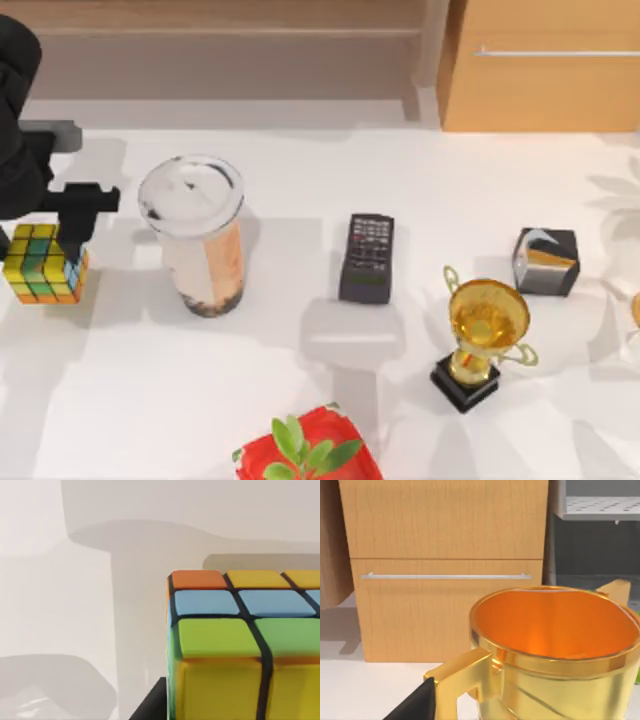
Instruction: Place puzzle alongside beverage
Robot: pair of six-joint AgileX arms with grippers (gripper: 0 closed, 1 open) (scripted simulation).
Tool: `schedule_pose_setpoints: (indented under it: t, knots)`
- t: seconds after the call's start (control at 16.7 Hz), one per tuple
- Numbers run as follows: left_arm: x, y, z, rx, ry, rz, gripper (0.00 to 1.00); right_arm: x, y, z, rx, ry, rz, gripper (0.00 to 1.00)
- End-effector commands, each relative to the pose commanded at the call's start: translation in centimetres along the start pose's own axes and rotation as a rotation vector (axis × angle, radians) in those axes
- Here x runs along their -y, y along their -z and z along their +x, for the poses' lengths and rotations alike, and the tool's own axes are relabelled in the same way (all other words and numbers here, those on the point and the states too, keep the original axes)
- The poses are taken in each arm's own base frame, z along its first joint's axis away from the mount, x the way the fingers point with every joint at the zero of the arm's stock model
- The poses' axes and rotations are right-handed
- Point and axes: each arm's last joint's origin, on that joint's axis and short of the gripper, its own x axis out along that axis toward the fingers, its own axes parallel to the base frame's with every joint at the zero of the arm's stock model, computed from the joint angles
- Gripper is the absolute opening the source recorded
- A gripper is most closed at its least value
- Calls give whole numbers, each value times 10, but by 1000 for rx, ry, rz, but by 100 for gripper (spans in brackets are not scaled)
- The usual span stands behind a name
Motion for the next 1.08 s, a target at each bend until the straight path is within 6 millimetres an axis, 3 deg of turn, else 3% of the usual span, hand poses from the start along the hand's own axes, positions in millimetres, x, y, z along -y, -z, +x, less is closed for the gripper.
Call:
schedule_pose_setpoints:
  t: [0.72, 1.08]
  knots:
    - [0, 0, 0, 0, 0, 0, 98, 0, 0, 0, 0, 0, 0, 100]
    - [0, 0, 0, 0, 0, 0, 100, 0, 0, 0, 0, 0, 0, 100]
